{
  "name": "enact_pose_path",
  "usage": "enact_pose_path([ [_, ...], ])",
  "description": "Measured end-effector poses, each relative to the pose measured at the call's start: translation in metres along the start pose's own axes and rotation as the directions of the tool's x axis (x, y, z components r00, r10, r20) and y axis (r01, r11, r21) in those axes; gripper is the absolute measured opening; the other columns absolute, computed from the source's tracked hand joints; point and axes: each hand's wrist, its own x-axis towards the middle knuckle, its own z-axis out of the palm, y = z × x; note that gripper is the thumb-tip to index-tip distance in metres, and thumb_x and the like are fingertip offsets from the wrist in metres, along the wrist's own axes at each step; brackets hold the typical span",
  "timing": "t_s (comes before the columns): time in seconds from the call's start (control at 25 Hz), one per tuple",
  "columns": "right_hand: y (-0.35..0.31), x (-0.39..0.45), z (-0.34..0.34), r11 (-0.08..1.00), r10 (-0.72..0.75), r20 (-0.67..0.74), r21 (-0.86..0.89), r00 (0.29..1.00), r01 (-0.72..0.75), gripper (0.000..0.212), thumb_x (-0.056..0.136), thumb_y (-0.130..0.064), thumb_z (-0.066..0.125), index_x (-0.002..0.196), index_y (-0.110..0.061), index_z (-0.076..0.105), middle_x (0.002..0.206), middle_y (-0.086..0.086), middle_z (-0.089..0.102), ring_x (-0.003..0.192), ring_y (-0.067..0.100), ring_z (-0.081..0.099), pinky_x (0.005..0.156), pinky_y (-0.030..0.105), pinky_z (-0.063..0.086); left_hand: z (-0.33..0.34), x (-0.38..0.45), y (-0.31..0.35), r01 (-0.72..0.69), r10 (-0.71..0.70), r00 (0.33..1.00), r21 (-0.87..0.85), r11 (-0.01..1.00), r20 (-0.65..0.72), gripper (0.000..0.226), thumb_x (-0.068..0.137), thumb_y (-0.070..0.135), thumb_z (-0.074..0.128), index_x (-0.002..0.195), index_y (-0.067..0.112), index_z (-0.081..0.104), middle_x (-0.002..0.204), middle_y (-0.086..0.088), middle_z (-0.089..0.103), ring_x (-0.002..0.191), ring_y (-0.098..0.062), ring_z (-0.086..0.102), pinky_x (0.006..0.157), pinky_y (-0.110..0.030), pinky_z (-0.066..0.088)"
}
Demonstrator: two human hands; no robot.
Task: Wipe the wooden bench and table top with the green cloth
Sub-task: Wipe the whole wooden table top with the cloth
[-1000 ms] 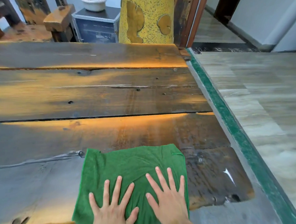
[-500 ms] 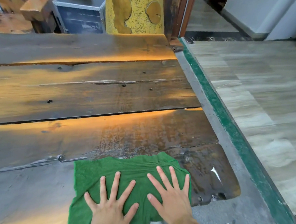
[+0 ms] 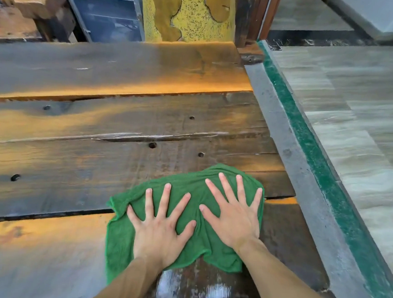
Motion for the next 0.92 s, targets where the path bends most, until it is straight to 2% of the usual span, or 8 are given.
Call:
enact_pose_path([
  [0.12, 0.009, 0.089, -0.017, 0.999, 0.038, 0.003, -0.014, 0.999, -0.038, 0.067, 0.092, -0.076, 0.007, 0.153, -0.054, -0.011, 0.164, -0.017, -0.019, 0.151, 0.026, -0.024, 0.112, 0.070, -0.014, -0.025, 0.101, 0.009, 0.053, -0.053, 0.998, -0.006, 0.999, -0.031, 0.065, 0.084, 0.082, 0.000, 0.146, 0.064, -0.014, 0.166, 0.010, -0.018, 0.152, -0.037, -0.014, 0.108, -0.077, -0.002],
  [0.24, 0.024, 0.168, -0.031, 0.999, 0.033, -0.010, -0.013, 0.999, -0.033, 0.067, 0.093, -0.076, 0.006, 0.153, -0.053, -0.011, 0.164, -0.016, -0.023, 0.151, 0.026, -0.025, 0.111, 0.072, -0.013, -0.049, 0.189, 0.012, 0.098, -0.098, 0.995, -0.010, 0.995, -0.004, 0.066, 0.081, 0.082, -0.005, 0.141, 0.065, -0.024, 0.162, 0.013, -0.029, 0.151, -0.032, -0.024, 0.110, -0.075, -0.005],
  [0.4, 0.042, 0.293, -0.052, 1.000, -0.016, -0.046, -0.028, 0.999, 0.015, 0.067, 0.092, -0.078, 0.005, 0.153, -0.054, -0.009, 0.165, -0.017, -0.019, 0.151, 0.025, -0.024, 0.111, 0.072, -0.013, -0.070, 0.293, 0.009, 0.117, -0.118, 0.992, -0.012, 0.993, -0.044, 0.062, 0.088, 0.079, 0.003, 0.145, 0.064, -0.015, 0.164, 0.013, -0.023, 0.152, -0.031, -0.020, 0.111, -0.075, -0.004],
  [0.6, 0.049, 0.428, -0.069, 0.998, -0.005, -0.112, -0.055, 0.994, -0.001, 0.067, 0.093, -0.076, 0.009, 0.155, -0.052, -0.002, 0.168, -0.011, -0.005, 0.154, 0.028, -0.013, 0.112, 0.072, -0.012, -0.094, 0.435, 0.001, 0.138, -0.138, 0.986, -0.010, 0.990, -0.093, 0.062, 0.089, 0.078, 0.007, 0.148, 0.063, -0.007, 0.166, 0.014, -0.018, 0.153, -0.031, -0.017, 0.110, -0.075, -0.007],
  [0.92, 0.068, 0.613, -0.099, 0.992, 0.007, -0.177, -0.124, 0.984, -0.029, 0.063, 0.098, -0.068, 0.010, 0.157, -0.048, 0.002, 0.169, -0.008, -0.003, 0.153, 0.034, -0.014, 0.111, 0.075, -0.010, -0.134, 0.623, 0.001, 0.154, -0.159, 0.980, -0.046, 0.987, -0.118, 0.060, 0.092, 0.076, 0.012, 0.150, 0.062, 0.005, 0.168, 0.012, -0.008, 0.153, -0.033, -0.011, 0.109, -0.077, -0.009],
])
